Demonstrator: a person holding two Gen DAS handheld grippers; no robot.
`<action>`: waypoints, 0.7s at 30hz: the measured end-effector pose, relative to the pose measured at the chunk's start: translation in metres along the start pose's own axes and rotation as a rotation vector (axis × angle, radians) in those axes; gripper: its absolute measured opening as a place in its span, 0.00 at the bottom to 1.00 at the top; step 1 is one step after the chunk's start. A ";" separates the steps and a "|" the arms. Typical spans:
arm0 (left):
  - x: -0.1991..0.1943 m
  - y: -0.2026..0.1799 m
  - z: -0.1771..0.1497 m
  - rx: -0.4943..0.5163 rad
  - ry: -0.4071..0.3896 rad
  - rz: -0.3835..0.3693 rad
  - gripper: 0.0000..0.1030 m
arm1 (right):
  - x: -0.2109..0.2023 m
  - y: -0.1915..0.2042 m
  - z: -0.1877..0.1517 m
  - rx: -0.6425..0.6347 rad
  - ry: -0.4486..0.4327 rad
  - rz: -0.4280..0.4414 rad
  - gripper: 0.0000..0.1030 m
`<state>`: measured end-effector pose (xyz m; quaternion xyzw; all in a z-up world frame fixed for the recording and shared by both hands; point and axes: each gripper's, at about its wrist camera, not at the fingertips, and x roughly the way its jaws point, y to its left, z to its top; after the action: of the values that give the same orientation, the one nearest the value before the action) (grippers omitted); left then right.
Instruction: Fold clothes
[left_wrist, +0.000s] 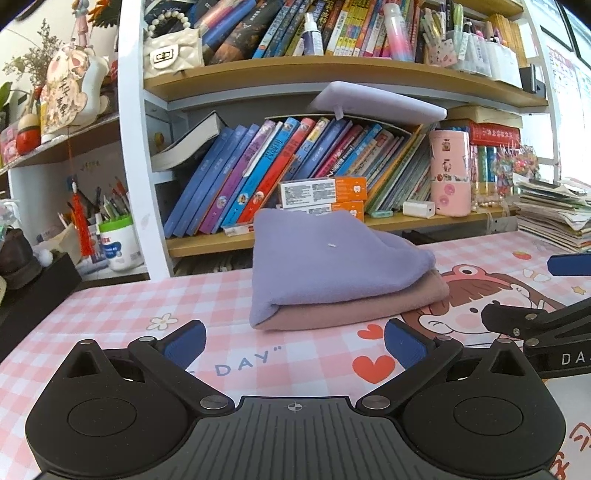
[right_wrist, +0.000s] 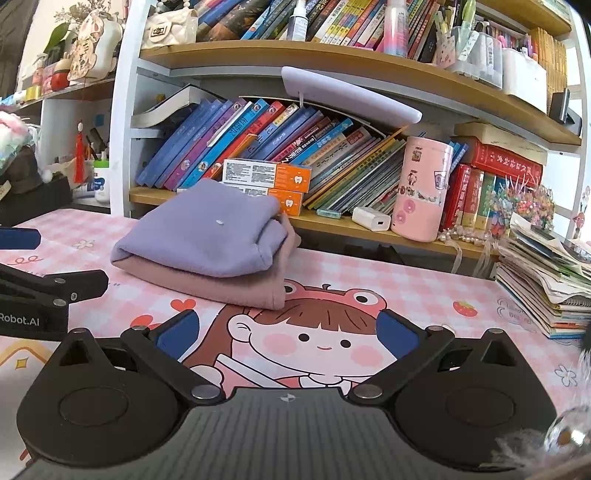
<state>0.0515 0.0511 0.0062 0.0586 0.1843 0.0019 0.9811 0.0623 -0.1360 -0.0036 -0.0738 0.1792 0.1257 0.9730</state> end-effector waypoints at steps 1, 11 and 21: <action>0.001 0.000 0.000 0.000 0.003 -0.002 1.00 | 0.000 0.000 0.000 0.001 0.002 0.001 1.00; 0.006 0.006 0.000 -0.053 0.055 -0.042 1.00 | -0.001 0.003 0.000 -0.018 -0.007 -0.005 1.00; 0.006 0.007 -0.002 -0.060 0.053 0.017 1.00 | 0.000 0.005 0.000 -0.027 0.002 -0.005 1.00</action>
<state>0.0566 0.0579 0.0034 0.0307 0.2095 0.0172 0.9772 0.0612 -0.1316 -0.0037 -0.0876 0.1784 0.1257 0.9720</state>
